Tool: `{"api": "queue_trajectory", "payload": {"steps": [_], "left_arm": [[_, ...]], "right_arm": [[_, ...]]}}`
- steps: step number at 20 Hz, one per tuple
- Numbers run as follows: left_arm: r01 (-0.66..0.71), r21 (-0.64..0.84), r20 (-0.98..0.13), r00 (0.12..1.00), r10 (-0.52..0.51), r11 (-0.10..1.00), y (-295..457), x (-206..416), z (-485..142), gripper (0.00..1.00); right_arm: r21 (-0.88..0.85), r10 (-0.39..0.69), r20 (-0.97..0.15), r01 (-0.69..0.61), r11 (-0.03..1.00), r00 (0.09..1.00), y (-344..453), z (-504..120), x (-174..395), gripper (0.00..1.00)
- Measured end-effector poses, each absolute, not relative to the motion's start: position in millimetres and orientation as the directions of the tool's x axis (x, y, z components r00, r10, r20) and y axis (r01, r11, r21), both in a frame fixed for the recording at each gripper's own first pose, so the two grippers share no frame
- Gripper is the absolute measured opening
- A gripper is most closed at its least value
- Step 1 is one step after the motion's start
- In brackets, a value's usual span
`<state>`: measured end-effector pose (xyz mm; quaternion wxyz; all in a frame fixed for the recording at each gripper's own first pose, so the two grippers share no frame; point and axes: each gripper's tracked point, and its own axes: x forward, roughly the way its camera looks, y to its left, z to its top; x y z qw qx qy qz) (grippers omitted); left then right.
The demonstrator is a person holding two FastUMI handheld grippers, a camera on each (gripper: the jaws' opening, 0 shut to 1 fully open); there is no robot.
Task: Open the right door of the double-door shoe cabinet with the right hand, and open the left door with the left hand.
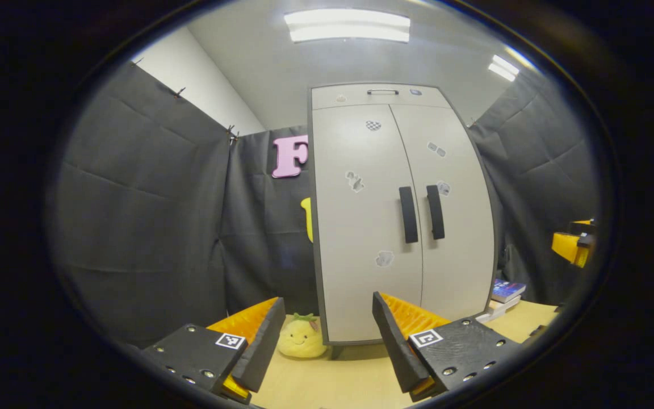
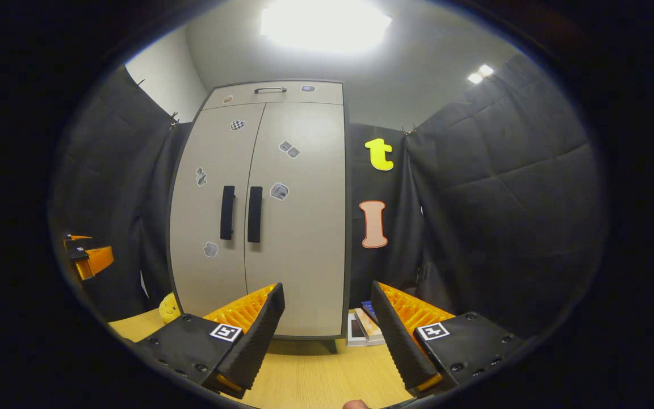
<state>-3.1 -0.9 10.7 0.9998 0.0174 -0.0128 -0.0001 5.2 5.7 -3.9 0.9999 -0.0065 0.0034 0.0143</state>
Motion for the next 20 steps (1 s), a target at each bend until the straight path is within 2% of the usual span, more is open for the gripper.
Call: {"api": "queue_trajectory", "payload": {"steps": [1,2,9,15,16,17,20], "left_arm": [[-0.002,0.040,0.028,1.000,0.000,0.999,-1,-3,11,0.89],[-0.004,0.046,0.030,1.000,0.003,0.999,-1,-3,11,0.89],[-0.022,0.068,0.033,0.999,0.020,0.997,12,1,10,0.89],[-0.071,0.090,0.028,0.997,0.069,0.993,38,-12,7,0.89],[-0.082,0.092,0.024,0.997,0.080,0.992,43,-16,6,0.89],[-0.095,0.095,0.023,0.995,0.093,0.991,49,-19,6,0.89],[-0.133,0.108,0.023,0.991,0.131,0.985,68,-29,6,0.89]], "right_arm": [[-0.011,0.027,-0.005,-0.027,1.000,1.000,5,-4,6,0.99],[-0.010,0.026,-0.004,-0.026,1.000,1.000,4,-3,7,0.96],[-0.002,0.067,-0.048,-0.067,0.998,0.997,22,0,32,0.96],[0.028,0.138,-0.038,-0.137,0.990,0.990,57,24,77,0.96],[0.028,0.145,-0.037,-0.144,0.989,0.989,62,27,85,0.93],[0.028,0.153,-0.038,-0.152,0.988,0.988,68,29,93,0.96],[0.025,0.181,-0.043,-0.180,0.983,0.983,86,31,117,0.96]]}}
